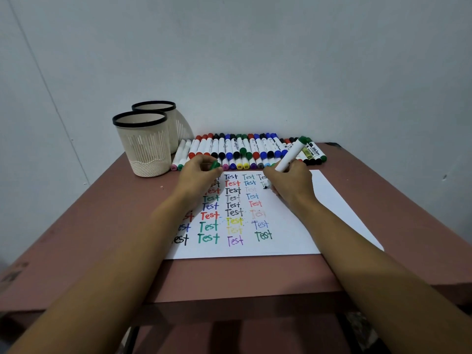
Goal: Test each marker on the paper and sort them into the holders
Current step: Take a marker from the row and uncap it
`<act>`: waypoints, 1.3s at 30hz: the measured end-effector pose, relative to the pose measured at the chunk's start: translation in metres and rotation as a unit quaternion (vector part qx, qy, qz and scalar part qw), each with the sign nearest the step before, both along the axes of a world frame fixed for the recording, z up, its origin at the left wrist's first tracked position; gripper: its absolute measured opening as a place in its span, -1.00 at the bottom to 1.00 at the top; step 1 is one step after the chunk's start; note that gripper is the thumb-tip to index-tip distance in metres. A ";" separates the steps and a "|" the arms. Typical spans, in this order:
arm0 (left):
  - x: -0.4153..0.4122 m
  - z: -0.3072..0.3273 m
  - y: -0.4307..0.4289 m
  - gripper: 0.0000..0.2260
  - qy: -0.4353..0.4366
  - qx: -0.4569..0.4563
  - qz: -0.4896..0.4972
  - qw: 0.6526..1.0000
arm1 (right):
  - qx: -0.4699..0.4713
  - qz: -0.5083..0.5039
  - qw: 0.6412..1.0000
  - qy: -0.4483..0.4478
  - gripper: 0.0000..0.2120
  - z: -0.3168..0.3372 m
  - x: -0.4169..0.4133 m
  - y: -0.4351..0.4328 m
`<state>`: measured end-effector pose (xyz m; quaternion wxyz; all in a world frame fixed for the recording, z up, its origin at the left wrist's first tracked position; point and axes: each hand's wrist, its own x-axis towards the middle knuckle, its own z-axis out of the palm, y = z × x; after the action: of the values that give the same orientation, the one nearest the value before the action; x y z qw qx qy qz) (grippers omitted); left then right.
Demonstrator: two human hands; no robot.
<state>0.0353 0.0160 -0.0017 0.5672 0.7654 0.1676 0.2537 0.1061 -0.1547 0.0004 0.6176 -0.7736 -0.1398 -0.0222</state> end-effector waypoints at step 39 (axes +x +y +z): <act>-0.003 0.003 -0.003 -0.78 0.011 0.027 -0.007 1.000 | 0.008 -0.040 0.999 -0.012 -0.83 0.007 -0.009 -0.004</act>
<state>0.0325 0.0127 0.0012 0.5461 0.7842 0.1617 0.2462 0.0975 -0.1589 0.0071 0.6209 -0.7732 -0.1159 -0.0575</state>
